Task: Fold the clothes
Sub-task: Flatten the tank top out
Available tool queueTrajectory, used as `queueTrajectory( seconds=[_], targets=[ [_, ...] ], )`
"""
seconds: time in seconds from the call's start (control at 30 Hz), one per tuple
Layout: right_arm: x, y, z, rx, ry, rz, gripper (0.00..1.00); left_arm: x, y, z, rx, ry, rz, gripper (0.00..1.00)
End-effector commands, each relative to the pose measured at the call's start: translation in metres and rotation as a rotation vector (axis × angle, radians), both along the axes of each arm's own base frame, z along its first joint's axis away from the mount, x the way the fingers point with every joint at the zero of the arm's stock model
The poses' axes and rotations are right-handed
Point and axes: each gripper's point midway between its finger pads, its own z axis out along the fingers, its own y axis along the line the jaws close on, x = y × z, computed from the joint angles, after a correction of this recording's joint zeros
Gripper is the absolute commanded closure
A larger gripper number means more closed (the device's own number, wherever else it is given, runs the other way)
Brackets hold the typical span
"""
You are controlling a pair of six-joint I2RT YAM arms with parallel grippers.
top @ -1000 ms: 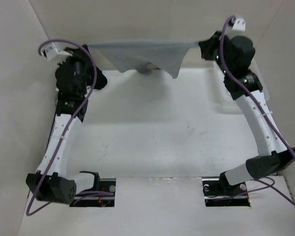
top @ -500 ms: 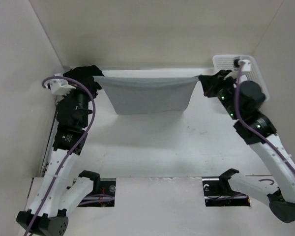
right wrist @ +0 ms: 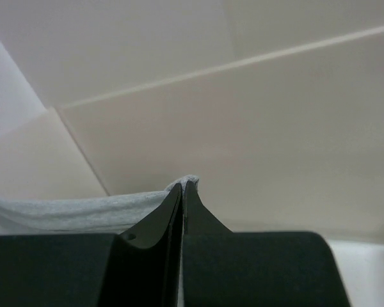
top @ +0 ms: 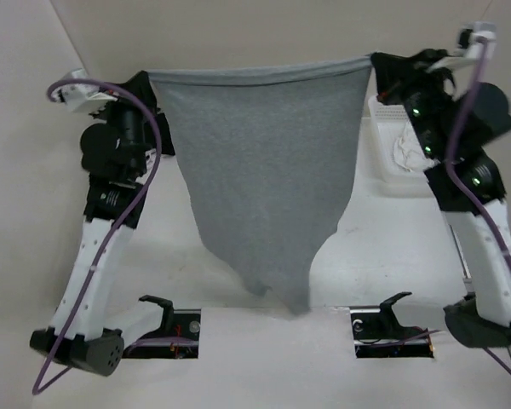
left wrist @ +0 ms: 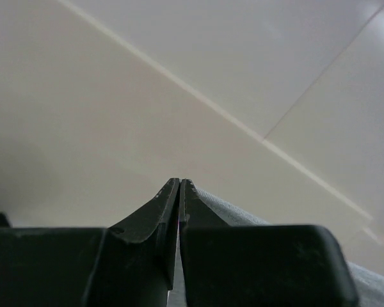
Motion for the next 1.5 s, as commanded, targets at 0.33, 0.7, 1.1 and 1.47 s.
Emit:
queueTrajectory(
  seconds=[0.33,0.7,1.1,1.47],
  targets=[
    [0.134,0.031,-0.027,-0.053,0.128,0.009,0.99,0.09,0.01,-0.007,0.028,0.082,0.04,0.99],
    [0.124,0.016,0.011,-0.039,0.069,-0.024,0.99,0.071,0.031,0.05,0.112,-0.025,0.099,0.99],
    [0.097,-0.003,-0.164,-0.092,0.297,-0.034,0.98,0.059,0.002,-0.139,0.091,0.221,0.017,0.99],
    [-0.009,0.035,-0.36,0.082,0.617,0.148,1.0,-0.064,0.013,-0.288,-0.056,0.469,-0.02,0.98]
  ],
)
